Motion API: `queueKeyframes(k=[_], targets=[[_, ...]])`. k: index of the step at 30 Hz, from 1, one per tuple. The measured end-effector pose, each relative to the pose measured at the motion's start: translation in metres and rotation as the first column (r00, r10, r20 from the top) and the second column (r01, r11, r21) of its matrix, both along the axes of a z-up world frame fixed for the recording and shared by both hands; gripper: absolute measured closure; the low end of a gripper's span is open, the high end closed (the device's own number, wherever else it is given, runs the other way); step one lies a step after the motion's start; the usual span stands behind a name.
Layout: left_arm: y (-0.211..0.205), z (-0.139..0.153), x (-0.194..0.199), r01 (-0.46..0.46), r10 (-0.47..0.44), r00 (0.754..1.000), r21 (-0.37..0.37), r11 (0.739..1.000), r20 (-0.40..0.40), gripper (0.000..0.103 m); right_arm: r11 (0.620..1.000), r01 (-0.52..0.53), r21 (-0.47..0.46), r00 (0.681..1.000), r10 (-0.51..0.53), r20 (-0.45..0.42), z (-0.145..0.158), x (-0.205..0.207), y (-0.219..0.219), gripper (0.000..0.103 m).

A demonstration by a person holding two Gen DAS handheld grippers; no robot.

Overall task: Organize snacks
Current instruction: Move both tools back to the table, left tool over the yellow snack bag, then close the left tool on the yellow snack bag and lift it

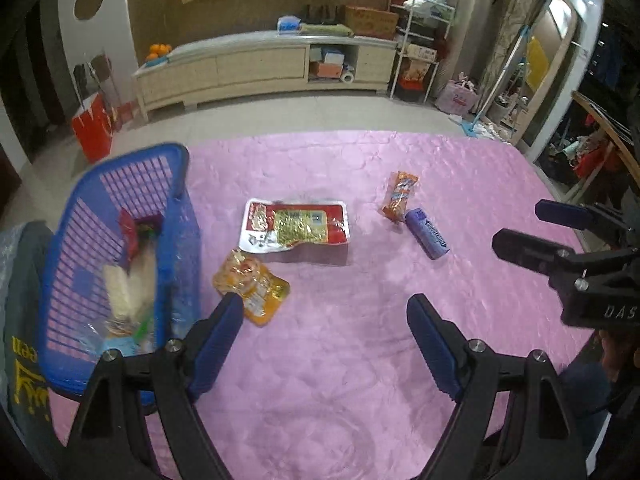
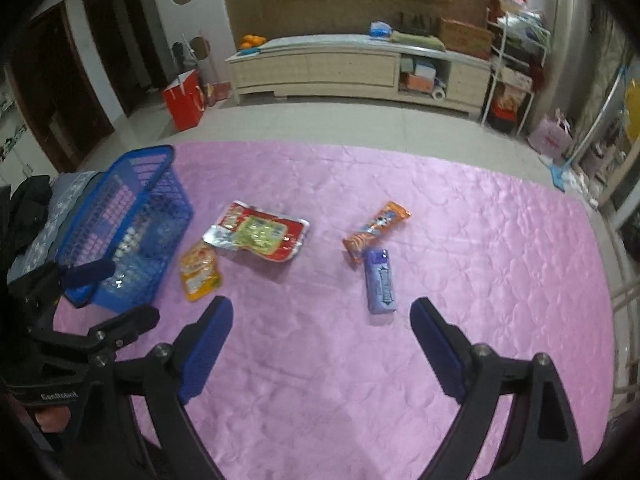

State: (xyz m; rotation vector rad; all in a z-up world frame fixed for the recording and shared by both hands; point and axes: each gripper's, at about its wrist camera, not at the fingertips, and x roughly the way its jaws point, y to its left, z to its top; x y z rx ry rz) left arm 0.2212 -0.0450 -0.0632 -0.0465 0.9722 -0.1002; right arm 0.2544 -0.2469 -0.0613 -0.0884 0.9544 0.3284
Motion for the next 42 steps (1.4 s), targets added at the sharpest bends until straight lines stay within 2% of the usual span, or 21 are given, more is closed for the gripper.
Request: queueKeyframes(k=[7, 14, 16, 19, 24, 27, 32, 34, 38, 42], targets=[[0.002, -0.032, 0.025, -0.091, 0.091, 0.995, -0.002, 0.996, -0.052, 0.021, 0.998, -0.053, -0.020, 0.999, 0.053, -0.006, -0.039, 0.024, 0.012, 0.010], [0.012, -0.064, 0.045, -0.193, 0.194, 0.977, 0.029, 0.981, -0.092, 0.021, 0.992, -0.115, -0.053, 0.993, 0.113, -0.033, -0.074, 0.044, 0.026, 0.010], [0.016, -0.072, 0.049, -0.225, 0.227, 0.969, 0.025, 0.974, -0.103, 0.021, 0.993, -0.113, -0.036, 0.993, 0.111, -0.046, -0.083, 0.050, 0.026, 0.010], [0.020, -0.086, 0.054, -0.258, 0.259, 0.958, 0.027, 0.966, -0.123, 0.021, 0.991, -0.131, -0.027, 0.989, 0.128, -0.077, -0.093, 0.059, 0.033, 0.010], [0.025, -0.106, 0.063, -0.310, 0.311, 0.940, 0.028, 0.950, -0.141, 0.021, 0.985, -0.165, -0.052, 0.985, 0.162, -0.059, -0.096, 0.067, 0.050, 0.010], [0.029, -0.115, 0.065, -0.383, 0.388, 0.913, 0.062, 0.921, -0.124, 0.021, 0.982, -0.183, -0.048, 0.983, 0.182, -0.034, -0.094, 0.071, 0.057, 0.010], [0.047, -0.138, 0.067, -0.537, 0.534, 0.831, 0.024, 0.843, -0.157, 0.021, 0.978, -0.197, -0.064, 0.980, 0.194, -0.052, -0.105, 0.075, 0.058, 0.010], [0.046, -0.138, 0.068, -0.556, 0.556, 0.822, 0.043, 0.830, -0.123, 0.021, 0.981, -0.189, -0.052, 0.980, 0.186, -0.063, -0.107, 0.077, 0.055, 0.010], [0.043, -0.139, 0.077, -0.575, 0.580, 0.806, 0.076, 0.814, -0.115, 0.020, 0.982, -0.184, -0.038, 0.981, 0.181, -0.074, -0.107, 0.077, 0.051, 0.010], [0.045, -0.137, 0.084, -0.613, 0.618, 0.778, 0.077, 0.786, -0.118, 0.020, 0.983, -0.180, -0.027, 0.981, 0.177, -0.081, -0.108, 0.079, 0.050, 0.010]])
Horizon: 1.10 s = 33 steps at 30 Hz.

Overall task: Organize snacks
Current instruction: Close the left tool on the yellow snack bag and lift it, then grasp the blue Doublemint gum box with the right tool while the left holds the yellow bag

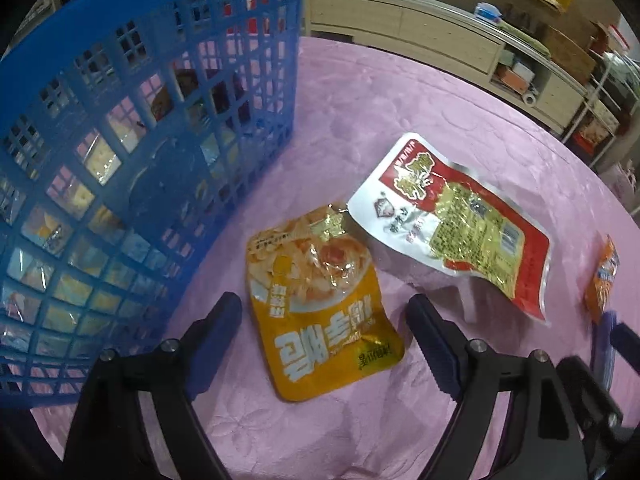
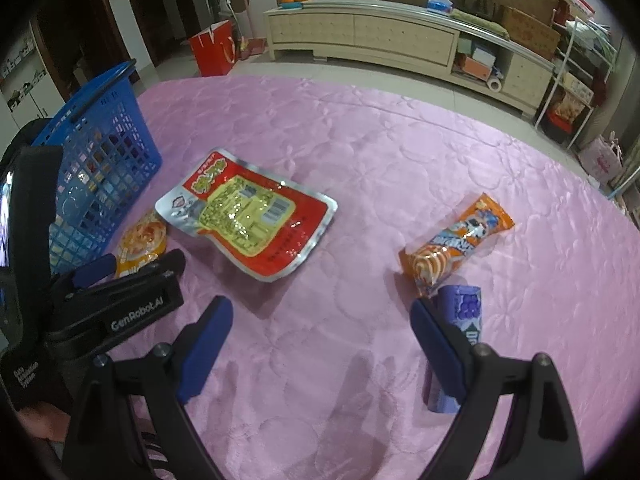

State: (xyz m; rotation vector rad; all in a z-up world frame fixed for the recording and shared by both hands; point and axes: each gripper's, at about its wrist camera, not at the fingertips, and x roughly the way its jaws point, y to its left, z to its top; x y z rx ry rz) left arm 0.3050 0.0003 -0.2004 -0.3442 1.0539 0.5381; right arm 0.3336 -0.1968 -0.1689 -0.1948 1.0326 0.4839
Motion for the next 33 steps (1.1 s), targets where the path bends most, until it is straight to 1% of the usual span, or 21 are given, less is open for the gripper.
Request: queueKeyframes(k=[1, 2, 3, 4, 6, 7, 9, 13, 16, 21, 26, 31, 33], targets=[[0.000, 0.000, 0.001, 0.000, 0.000, 1.000, 0.002, 1.000, -0.005, 0.022, 1.000, 0.001, 0.006, 1.000, 0.000, -0.009, -0.001, 0.000, -0.001, 0.010], [-0.003, 0.000, 0.001, 0.015, -0.015, 1.000, 0.002, 1.000, 0.001, 0.031, 1.000, 0.003, 0.009, 1.000, -0.003, -0.014, -0.002, 0.001, -0.001, 0.010], [-0.007, 0.000, 0.006, 0.038, -0.038, 0.999, 0.005, 0.999, 0.004, 0.043, 1.000, 0.006, 0.010, 1.000, -0.006, -0.019, -0.003, 0.002, -0.002, 0.010], [-0.012, 0.002, 0.006, 0.071, -0.071, 0.997, 0.006, 0.997, 0.006, 0.049, 1.000, 0.006, 0.013, 1.000, -0.005, -0.025, -0.003, 0.002, -0.002, 0.010], [-0.018, 0.003, 0.009, 0.103, -0.103, 0.995, 0.003, 0.995, 0.002, 0.063, 1.000, 0.004, 0.012, 1.000, -0.004, -0.024, -0.003, 0.001, -0.001, 0.010], [-0.020, 0.003, 0.009, 0.119, -0.119, 0.993, 0.001, 0.993, 0.004, 0.067, 1.000, 0.003, 0.012, 1.000, -0.003, -0.021, -0.002, -0.001, -0.001, 0.010], [-0.024, 0.005, 0.009, 0.161, -0.161, 0.987, -0.021, 0.987, 0.016, 0.087, 1.000, 0.001, 0.013, 1.000, 0.000, -0.017, 0.000, -0.002, -0.003, 0.010], [-0.027, 0.006, 0.004, 0.223, -0.221, 0.975, -0.071, 0.972, 0.036, 0.090, 1.000, 0.011, 0.023, 1.000, -0.011, -0.018, 0.002, -0.004, -0.013, 0.010], [-0.023, 0.007, 0.001, 0.259, -0.252, 0.965, -0.129, 0.957, 0.069, 0.091, 0.999, 0.027, 0.033, 1.000, -0.026, -0.015, 0.006, -0.004, -0.024, 0.010], [-0.030, 0.019, -0.011, 0.317, -0.303, 0.946, -0.134, 0.939, 0.115, 0.091, 0.996, 0.069, 0.056, 0.998, -0.069, -0.008, 0.012, -0.004, -0.047, 0.010], [-0.050, 0.036, -0.014, 0.368, -0.353, 0.925, -0.105, 0.924, 0.142, 0.091, 0.990, 0.123, 0.070, 0.992, -0.122, -0.022, 0.011, 0.006, -0.067, 0.010], [-0.068, 0.042, -0.010, 0.432, -0.419, 0.896, -0.071, 0.899, 0.149, 0.091, 0.982, 0.178, 0.061, 0.983, -0.175, -0.055, 0.002, 0.019, -0.080, 0.010], [-0.074, 0.042, -0.005, 0.452, -0.440, 0.886, -0.063, 0.890, 0.147, 0.091, 0.981, 0.186, 0.060, 0.981, -0.181, -0.072, -0.002, 0.021, -0.081, 0.010]])
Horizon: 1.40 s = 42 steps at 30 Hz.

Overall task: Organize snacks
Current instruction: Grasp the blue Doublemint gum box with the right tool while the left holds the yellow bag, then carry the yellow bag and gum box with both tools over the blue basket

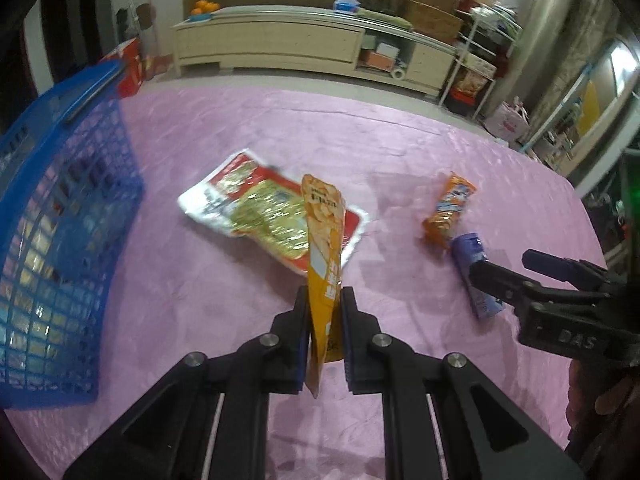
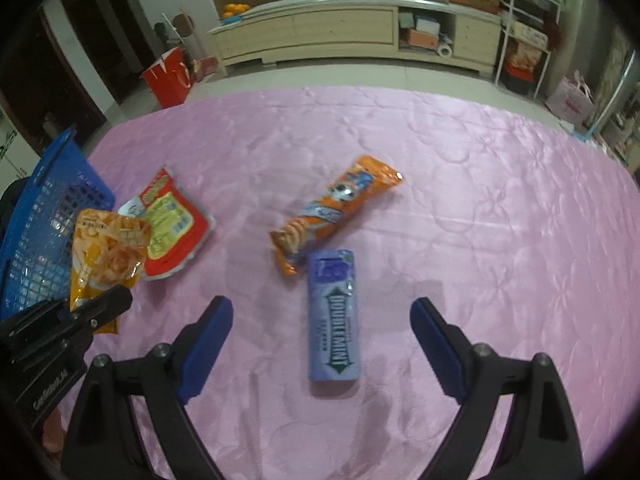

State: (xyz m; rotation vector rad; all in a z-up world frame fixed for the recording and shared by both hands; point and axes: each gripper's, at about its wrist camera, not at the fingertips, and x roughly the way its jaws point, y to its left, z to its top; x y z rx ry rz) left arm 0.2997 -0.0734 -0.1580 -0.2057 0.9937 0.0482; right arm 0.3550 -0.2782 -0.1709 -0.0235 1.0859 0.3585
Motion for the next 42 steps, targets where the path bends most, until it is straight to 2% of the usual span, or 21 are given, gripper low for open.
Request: queueKeyframes(k=[5, 8, 11, 12, 13, 14, 19, 24, 33, 42], targets=[[-0.011, -0.001, 0.012, 0.060, -0.060, 0.998, 0.003, 0.998, 0.001, 0.091, 0.999, 0.015, -0.043, 1.000, -0.016, -0.013, -0.009, 0.003, 0.001, 0.010], [-0.014, -0.004, 0.020, 0.087, -0.087, 0.996, 0.004, 0.996, -0.005, 0.091, 0.999, 0.013, -0.031, 1.000, -0.014, -0.025, -0.011, 0.004, 0.001, 0.013], [-0.020, -0.004, 0.024, 0.108, -0.108, 0.994, 0.001, 0.994, -0.010, 0.091, 0.999, -0.001, -0.043, 0.999, 0.000, -0.039, -0.015, 0.003, 0.005, 0.039], [-0.021, -0.004, 0.024, 0.113, -0.113, 0.994, 0.000, 0.994, -0.011, 0.091, 0.999, -0.009, -0.048, 0.999, 0.006, -0.051, -0.017, 0.003, 0.006, 0.044], [-0.021, -0.004, 0.023, 0.117, -0.117, 0.993, -0.001, 0.993, -0.013, 0.091, 0.998, -0.015, -0.055, 0.997, 0.011, -0.073, -0.021, 0.002, 0.008, 0.060], [-0.023, -0.005, 0.023, 0.122, -0.122, 0.992, 0.001, 0.992, -0.017, 0.091, 0.997, -0.013, -0.073, 0.998, 0.009, -0.058, -0.021, 0.001, 0.011, 0.068], [-0.026, -0.004, 0.019, 0.149, -0.149, 0.989, 0.010, 0.989, -0.020, 0.091, 0.998, -0.025, -0.065, 0.998, 0.022, -0.053, -0.020, -0.002, 0.012, 0.068], [-0.025, 0.004, 0.014, 0.153, -0.153, 0.988, 0.028, 0.988, -0.007, 0.091, 0.999, -0.046, -0.020, 0.999, 0.045, -0.006, -0.005, -0.020, 0.019, 0.069], [-0.006, 0.044, -0.020, 0.174, -0.178, 0.982, 0.062, 0.983, 0.066, 0.091, 0.996, -0.084, 0.024, 0.995, 0.083, 0.061, 0.037, -0.067, 0.032, 0.069], [0.022, 0.083, -0.064, 0.205, -0.213, 0.969, 0.071, 0.976, 0.127, 0.091, 0.993, -0.113, 0.034, 0.984, 0.108, 0.143, 0.095, -0.105, 0.061, 0.069]])
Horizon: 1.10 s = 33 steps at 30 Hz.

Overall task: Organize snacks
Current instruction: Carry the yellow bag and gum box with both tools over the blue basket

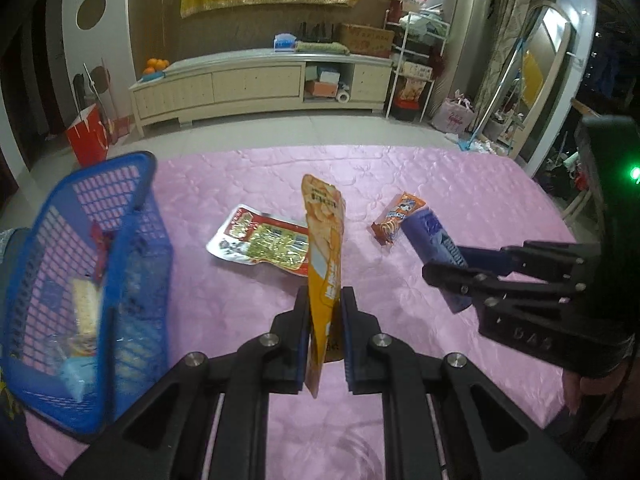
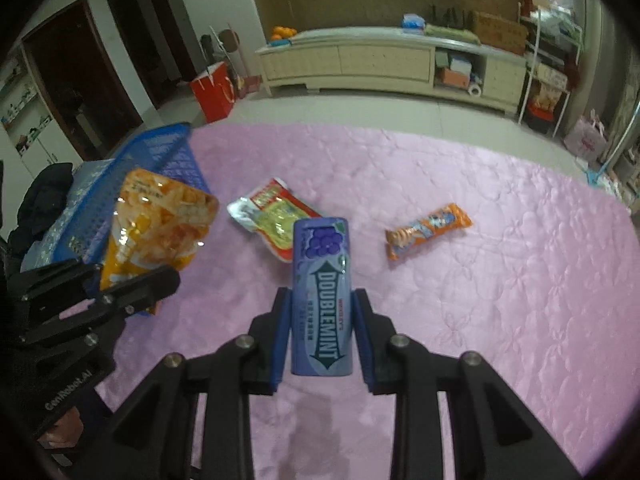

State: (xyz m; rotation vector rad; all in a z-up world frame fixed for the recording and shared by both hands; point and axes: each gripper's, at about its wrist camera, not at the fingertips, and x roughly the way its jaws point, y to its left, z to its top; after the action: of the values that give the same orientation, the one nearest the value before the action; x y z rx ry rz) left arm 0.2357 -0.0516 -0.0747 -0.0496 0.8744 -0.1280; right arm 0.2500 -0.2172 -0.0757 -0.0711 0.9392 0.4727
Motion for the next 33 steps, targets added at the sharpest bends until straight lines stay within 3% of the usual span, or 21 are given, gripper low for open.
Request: queueKeyframes(k=[7, 16, 33], targets=[[0.025, 0.031, -0.037, 0.008, -0.006, 0.998, -0.025, 1.000, 0.060, 0.091, 0.999, -0.040, -0.002, 0.998, 0.040, 0.054, 0.036, -0.034, 0.035, 0.069], [0.058, 0.062, -0.079, 0.012, -0.013, 0.993, 0.005, 1.000, 0.120, 0.091, 0.995, -0.095, -0.027, 0.987, 0.098, 0.129, 0.064, -0.074, 0.079, 0.069], [0.142, 0.087, -0.110, -0.071, 0.063, 0.985, 0.049, 0.996, 0.163, 0.091, 0.980, -0.174, -0.099, 0.964, 0.190, 0.187, 0.080, -0.098, 0.154, 0.069]])
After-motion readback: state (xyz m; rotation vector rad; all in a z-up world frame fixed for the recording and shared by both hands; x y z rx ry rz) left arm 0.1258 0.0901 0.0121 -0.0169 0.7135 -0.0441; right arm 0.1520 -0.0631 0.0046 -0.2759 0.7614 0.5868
